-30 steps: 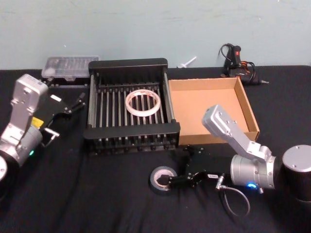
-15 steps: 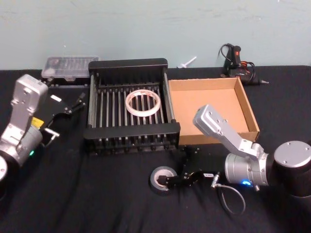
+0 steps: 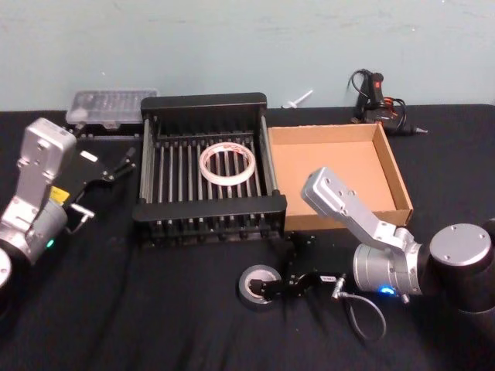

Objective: Pick up the white tape and place it into the black box , Pick up the silver tape and place it into the brown box.

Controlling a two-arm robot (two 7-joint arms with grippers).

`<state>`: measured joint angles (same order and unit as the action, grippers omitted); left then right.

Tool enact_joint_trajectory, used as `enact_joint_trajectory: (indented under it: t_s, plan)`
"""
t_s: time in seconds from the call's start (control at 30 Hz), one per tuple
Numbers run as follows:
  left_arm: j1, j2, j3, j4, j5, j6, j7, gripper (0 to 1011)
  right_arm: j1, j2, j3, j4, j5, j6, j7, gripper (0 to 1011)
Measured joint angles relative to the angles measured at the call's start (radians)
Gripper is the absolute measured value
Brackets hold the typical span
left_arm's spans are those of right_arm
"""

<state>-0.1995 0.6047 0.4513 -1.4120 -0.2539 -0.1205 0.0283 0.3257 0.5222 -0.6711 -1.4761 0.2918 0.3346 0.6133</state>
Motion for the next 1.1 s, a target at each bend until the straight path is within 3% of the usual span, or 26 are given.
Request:
enact_joint_trajectory:
  t_s: [0.2,0.37,0.67,1.0,1.1]
  plan:
    - [0.000,0.000,0.000,0.000,0.000,0.000,0.000,1001,-0.001,0.000,0.002,-0.001,0.001,-0.001,0.001,997]
    - [0.000,0.000,0.000,0.000,0.000,0.000,0.000,1001,-0.001,0.001,0.003,-0.001,0.002,-0.001,0.001,912]
    - [0.000,0.000,0.000,0.000,0.000,0.000,0.000,1001,-0.002,0.001,0.003,-0.002,0.003,-0.002,0.002,666]
    - [0.000,0.000,0.000,0.000,0.000,0.000,0.000,1001,-0.002,0.001,0.004,-0.002,0.004,-0.003,0.003,301]
    - [0.000,0.000,0.000,0.000,0.000,0.000,0.000,1001,-0.002,0.001,0.004,-0.002,0.004,-0.003,0.003,243]
